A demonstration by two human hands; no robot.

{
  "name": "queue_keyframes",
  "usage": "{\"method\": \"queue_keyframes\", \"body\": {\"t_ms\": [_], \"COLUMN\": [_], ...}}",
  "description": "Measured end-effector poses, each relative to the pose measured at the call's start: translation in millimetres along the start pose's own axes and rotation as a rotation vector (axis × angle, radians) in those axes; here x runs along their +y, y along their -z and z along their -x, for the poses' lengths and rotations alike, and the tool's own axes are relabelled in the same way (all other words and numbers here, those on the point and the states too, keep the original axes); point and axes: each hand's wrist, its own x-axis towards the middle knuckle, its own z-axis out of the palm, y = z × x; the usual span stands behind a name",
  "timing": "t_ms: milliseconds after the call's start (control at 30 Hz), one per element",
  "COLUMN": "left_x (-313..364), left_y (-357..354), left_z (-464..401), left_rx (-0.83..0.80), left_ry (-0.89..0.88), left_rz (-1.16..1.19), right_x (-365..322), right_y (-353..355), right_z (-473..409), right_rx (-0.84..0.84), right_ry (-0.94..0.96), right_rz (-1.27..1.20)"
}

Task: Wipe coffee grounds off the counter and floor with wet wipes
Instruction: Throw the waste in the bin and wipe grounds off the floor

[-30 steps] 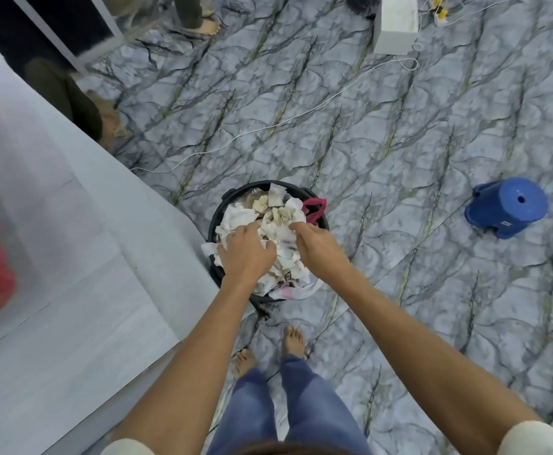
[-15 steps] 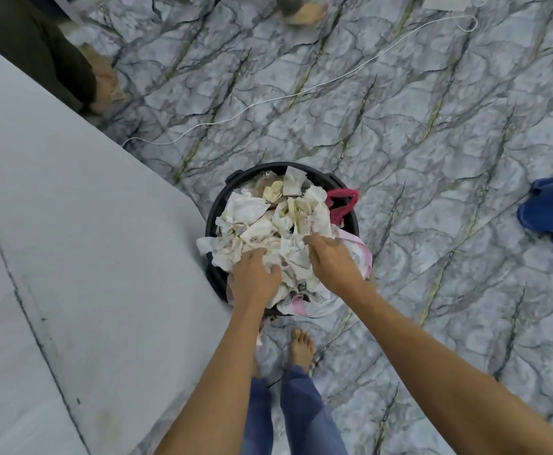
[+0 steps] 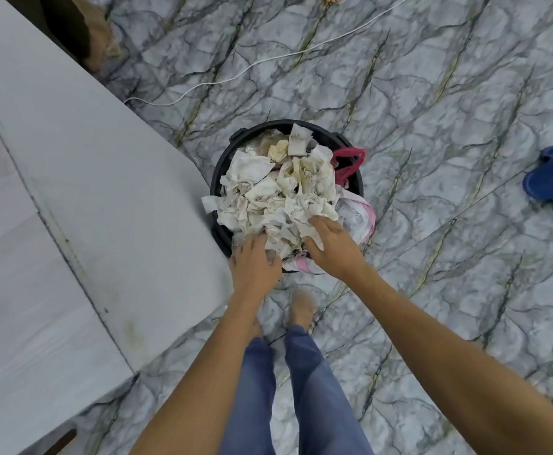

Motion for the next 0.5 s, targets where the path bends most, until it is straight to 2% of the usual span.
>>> {"method": "queue_keyframes", "body": {"t_ms": [333, 500], "left_x": [-45.3, -87.3], "left_y": [-18.9, -32.5], "left_z": [64.5, 103.8], "left_rx": [-0.059, -0.106], "left_ry": [-0.162, -0.211], "left_rz": [0.031, -0.12], "right_x": [-24.6, -44.6], "right_y": [-25.5, -55.9], "right_z": [73.8, 133.4], "right_rx": [-0.015, -0.079], "right_ry": [-0.032, -0.102], "right_rz": [-0.005, 0.04]}}
